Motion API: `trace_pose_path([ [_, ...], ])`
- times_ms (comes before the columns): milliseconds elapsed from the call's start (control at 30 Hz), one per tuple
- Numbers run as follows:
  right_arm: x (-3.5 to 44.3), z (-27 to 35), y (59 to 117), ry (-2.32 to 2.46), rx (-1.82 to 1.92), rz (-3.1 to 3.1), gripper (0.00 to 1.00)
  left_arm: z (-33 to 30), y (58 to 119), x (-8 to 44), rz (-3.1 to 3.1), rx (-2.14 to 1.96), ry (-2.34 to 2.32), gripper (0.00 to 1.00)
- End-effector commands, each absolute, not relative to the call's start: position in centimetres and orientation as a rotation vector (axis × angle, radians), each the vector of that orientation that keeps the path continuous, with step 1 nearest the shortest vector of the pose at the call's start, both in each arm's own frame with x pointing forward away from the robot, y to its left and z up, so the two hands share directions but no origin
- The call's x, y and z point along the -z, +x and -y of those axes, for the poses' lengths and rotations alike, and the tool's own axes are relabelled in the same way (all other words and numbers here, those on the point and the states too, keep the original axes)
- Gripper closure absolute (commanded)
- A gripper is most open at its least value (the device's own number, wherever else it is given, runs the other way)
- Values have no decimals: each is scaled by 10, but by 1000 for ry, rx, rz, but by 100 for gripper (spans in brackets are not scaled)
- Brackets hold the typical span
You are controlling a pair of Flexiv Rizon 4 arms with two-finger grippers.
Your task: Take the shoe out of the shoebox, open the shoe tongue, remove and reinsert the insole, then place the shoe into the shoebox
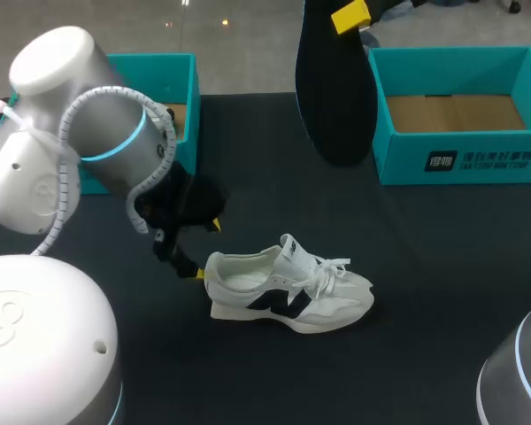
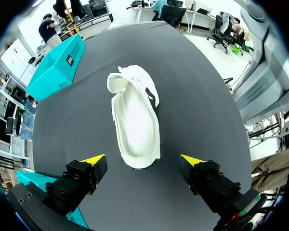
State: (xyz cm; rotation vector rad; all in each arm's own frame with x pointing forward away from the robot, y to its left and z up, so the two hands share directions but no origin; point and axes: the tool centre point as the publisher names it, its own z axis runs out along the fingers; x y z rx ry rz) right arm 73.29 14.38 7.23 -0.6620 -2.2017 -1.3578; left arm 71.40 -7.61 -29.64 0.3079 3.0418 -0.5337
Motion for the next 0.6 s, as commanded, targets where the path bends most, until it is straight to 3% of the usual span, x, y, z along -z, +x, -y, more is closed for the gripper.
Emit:
trace_pose_path([
  [33,-73,-145,735,-662,1351,2203,100,118,742,326,-3101,436,326,0],
  [500,-73,-145,735,-662,1351,2203,100,138,756,367,-3159,391,285,0],
  [533,-73,-145,735,-662,1351,2203,100,137,756,368,-3163,394,286,19],
  [567,-73,-145,735,-662,1351,2203,100,137,756,370,-3170,393,292,73],
  [600,-73,-145,735,-662,1351,2203,100,136,755,372,-3181,391,300,100],
])
